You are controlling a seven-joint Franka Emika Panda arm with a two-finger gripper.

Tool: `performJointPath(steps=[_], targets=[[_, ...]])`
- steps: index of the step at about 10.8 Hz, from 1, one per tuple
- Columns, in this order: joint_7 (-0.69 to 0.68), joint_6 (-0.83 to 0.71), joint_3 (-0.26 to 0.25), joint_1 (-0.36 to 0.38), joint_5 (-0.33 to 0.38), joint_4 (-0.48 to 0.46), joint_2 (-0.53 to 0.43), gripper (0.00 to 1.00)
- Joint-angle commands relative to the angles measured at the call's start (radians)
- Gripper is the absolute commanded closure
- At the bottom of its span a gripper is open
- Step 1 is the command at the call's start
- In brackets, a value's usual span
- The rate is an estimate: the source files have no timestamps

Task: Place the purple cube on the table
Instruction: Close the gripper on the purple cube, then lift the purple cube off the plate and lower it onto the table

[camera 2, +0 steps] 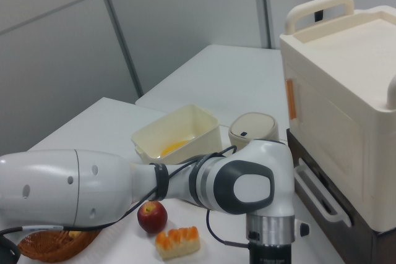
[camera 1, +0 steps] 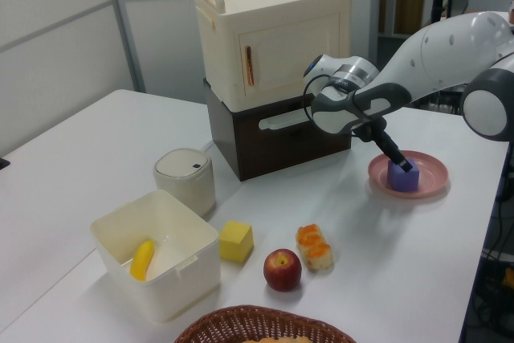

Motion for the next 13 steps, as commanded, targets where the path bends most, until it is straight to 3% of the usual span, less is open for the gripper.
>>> performJointPath(steps=[1, 2, 4, 5, 6, 11, 13], targets=[[0.027, 0.024, -0.001, 0.009, -0.011, -0.023, 0.003, 0.00], [0.046, 0.039, -0.001, 0.011, -0.011, -0.022, 0.013, 0.01], [0.073, 0.058, 0.001, 0.020, -0.011, -0.023, 0.019, 0.51], [0.074, 0.055, 0.001, 0.023, -0.012, -0.019, 0.016, 0.67], [0.074, 0.049, -0.001, 0.024, -0.012, -0.014, 0.008, 0.73], [0.098, -0.046, 0.001, 0.086, 0.025, 0.066, -0.070, 0.72], [0.267, -0.047, 0.001, 0.151, 0.107, 0.080, -0.072, 0.72]])
